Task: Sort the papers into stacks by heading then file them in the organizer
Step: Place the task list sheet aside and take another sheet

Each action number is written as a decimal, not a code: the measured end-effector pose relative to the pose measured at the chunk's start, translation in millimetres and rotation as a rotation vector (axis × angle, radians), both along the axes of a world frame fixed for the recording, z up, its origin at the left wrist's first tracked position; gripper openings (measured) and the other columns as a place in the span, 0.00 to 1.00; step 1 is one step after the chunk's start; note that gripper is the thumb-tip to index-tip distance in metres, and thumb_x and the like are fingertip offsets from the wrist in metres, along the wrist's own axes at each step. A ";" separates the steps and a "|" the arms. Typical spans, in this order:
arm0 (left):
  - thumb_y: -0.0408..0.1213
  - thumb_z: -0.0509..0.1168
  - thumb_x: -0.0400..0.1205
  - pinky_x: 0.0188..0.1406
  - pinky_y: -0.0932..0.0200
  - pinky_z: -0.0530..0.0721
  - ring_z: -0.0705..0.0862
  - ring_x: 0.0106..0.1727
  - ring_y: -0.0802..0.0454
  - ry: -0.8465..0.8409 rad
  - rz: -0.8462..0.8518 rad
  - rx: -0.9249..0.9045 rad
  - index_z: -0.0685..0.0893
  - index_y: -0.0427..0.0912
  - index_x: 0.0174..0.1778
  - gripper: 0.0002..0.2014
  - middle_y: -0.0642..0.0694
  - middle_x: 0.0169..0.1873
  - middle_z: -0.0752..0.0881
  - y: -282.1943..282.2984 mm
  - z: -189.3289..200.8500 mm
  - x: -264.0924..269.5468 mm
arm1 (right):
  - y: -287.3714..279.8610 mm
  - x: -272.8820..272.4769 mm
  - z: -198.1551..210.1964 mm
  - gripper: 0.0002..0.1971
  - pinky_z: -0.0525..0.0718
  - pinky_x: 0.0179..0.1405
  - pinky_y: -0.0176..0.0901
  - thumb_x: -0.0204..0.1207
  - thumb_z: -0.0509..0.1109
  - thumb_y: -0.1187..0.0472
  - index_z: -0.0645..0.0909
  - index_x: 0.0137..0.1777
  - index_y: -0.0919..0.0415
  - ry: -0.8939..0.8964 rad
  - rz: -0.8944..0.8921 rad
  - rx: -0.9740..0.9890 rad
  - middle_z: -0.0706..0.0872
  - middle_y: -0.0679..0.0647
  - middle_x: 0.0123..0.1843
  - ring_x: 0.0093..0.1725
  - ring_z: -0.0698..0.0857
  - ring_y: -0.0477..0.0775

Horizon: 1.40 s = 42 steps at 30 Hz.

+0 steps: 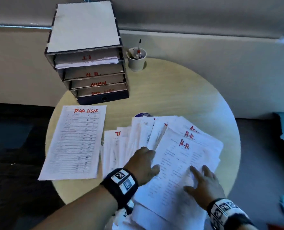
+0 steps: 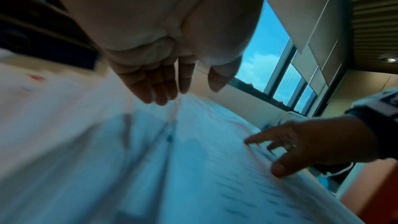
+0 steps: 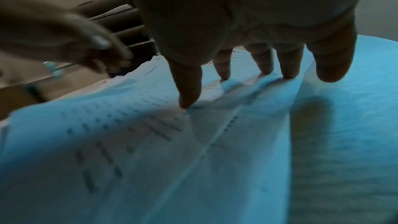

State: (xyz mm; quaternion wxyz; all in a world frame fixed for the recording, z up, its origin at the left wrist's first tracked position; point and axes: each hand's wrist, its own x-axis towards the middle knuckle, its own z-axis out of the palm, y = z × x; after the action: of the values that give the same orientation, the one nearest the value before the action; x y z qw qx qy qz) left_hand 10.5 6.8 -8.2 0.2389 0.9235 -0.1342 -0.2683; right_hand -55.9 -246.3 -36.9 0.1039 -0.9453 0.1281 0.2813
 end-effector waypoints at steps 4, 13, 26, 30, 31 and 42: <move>0.60 0.70 0.74 0.62 0.41 0.80 0.75 0.66 0.35 0.137 0.241 0.155 0.70 0.44 0.70 0.35 0.40 0.66 0.72 -62.9 -19.4 4.4 | -6.3 -8.5 1.0 0.45 0.64 0.80 0.59 0.70 0.64 0.29 0.47 0.84 0.35 -0.010 0.123 0.005 0.42 0.54 0.88 0.85 0.49 0.62; 0.51 0.78 0.70 0.64 0.48 0.81 0.78 0.70 0.39 0.104 0.460 0.117 0.65 0.50 0.77 0.42 0.43 0.74 0.74 -85.8 -25.2 26.6 | -35.0 -5.2 -5.0 0.49 0.45 0.83 0.63 0.73 0.71 0.36 0.42 0.85 0.37 0.019 0.375 0.122 0.34 0.50 0.88 0.86 0.36 0.64; 0.41 0.72 0.82 0.38 0.53 0.77 0.79 0.38 0.45 -0.014 0.613 -0.321 0.81 0.44 0.41 0.08 0.43 0.35 0.85 -46.7 -32.1 10.8 | -65.3 56.1 8.0 0.41 0.69 0.77 0.48 0.74 0.76 0.48 0.60 0.84 0.51 -0.279 -0.178 0.370 0.69 0.51 0.80 0.77 0.70 0.54; 0.41 0.68 0.85 0.34 0.57 0.67 0.69 0.33 0.50 0.011 0.607 -0.371 0.78 0.38 0.38 0.13 0.46 0.27 0.76 -41.1 -32.4 8.5 | -62.7 77.8 0.0 0.39 0.81 0.62 0.45 0.69 0.80 0.49 0.68 0.80 0.51 -0.192 -0.334 0.471 0.83 0.51 0.66 0.61 0.84 0.53; 0.41 0.67 0.86 0.33 0.58 0.69 0.70 0.33 0.52 0.024 0.624 -0.380 0.79 0.40 0.36 0.13 0.54 0.25 0.76 -37.9 -32.0 6.7 | -58.2 79.0 -0.7 0.34 0.83 0.54 0.43 0.69 0.81 0.51 0.74 0.75 0.51 -0.197 -0.379 0.518 0.86 0.50 0.57 0.53 0.86 0.52; 0.38 0.63 0.79 0.59 0.60 0.80 0.83 0.59 0.50 0.176 0.698 -0.612 0.89 0.44 0.57 0.14 0.50 0.55 0.89 -16.9 -25.3 -4.4 | -53.7 31.4 -9.3 0.08 0.77 0.25 0.38 0.73 0.74 0.76 0.85 0.37 0.64 -0.288 -0.750 1.065 0.87 0.51 0.25 0.24 0.80 0.47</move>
State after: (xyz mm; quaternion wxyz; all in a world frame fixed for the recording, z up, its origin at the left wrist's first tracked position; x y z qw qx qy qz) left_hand 6.2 -10.1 -33.5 0.5865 0.7744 0.1319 -0.1973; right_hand -24.5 -300.0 -46.2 0.6633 -0.6846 0.2766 0.1219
